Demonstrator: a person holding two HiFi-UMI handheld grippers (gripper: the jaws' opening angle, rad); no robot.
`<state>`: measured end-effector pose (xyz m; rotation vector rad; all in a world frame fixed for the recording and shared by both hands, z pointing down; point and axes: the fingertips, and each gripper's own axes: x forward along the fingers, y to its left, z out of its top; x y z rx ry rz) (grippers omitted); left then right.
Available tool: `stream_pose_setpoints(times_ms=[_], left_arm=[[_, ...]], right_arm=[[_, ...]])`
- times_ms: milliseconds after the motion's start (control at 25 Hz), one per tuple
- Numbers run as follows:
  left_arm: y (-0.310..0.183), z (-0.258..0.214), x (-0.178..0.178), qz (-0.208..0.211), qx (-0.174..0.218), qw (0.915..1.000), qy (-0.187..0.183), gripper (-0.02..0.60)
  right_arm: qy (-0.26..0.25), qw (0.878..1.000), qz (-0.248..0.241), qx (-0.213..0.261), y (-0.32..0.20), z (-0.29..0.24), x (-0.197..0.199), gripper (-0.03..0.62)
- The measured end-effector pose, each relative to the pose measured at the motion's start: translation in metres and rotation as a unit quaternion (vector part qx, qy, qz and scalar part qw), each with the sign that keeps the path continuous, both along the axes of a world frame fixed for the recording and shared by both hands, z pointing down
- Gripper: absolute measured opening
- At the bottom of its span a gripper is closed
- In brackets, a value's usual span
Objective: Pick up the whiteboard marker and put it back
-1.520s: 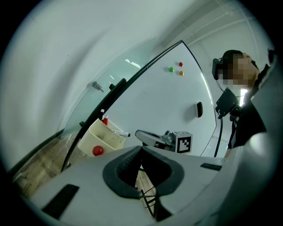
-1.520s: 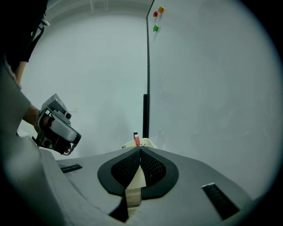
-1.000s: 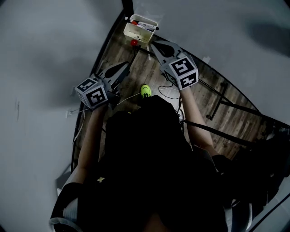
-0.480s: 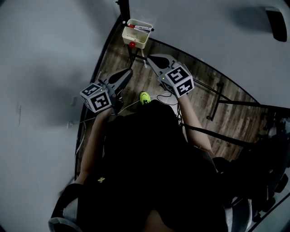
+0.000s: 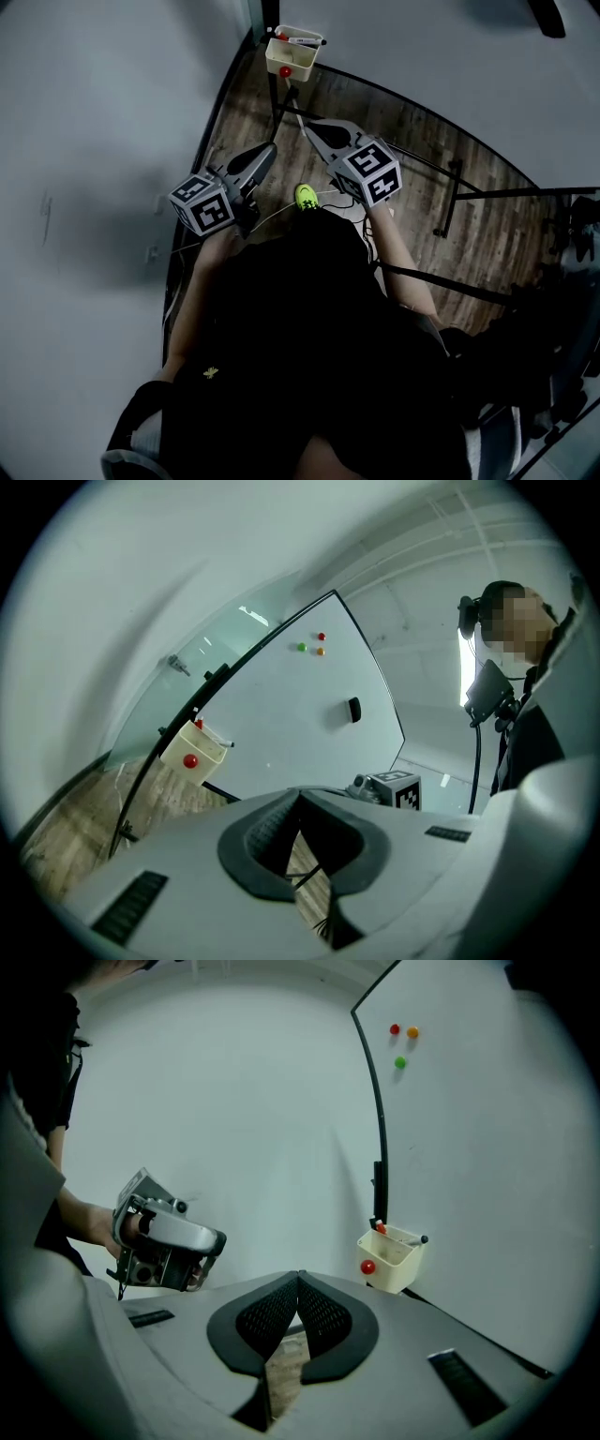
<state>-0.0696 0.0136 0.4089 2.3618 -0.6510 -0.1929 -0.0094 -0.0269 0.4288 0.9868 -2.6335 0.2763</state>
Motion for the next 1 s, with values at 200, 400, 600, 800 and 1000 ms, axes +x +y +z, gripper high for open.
stream_pose_setpoints(times_ms=[200, 400, 600, 800, 1000], left_arm=[[0.047, 0.01, -0.025, 0.013, -0.012, 0.9998, 0.0, 0.006], [0.081, 0.012, -0.034, 0.029, -0.018, 0.9993, 0.013, 0.006], [0.103, 0.015, -0.032, 0.056, -0.024, 0.9979, 0.021, 0.006], [0.114, 0.008, -0.026, 0.062, -0.013, 0.9978, 0.018, 0.006], [0.117, -0.004, -0.036, 0.05, -0.004, 0.9985, 0.021, 0.006]], right_arm=[[0.014, 1.0, 0.009, -0.016, 0.051, 0.011, -0.023, 0.006], [0.005, 1.0, 0.026, -0.011, 0.087, 0.001, -0.031, 0.006], [0.004, 0.999, 0.038, -0.008, 0.109, -0.011, -0.036, 0.006], [-0.016, 0.999, 0.034, 0.0, 0.119, -0.021, -0.038, 0.006], [-0.032, 0.999, 0.04, 0.006, 0.128, -0.031, -0.044, 0.005]])
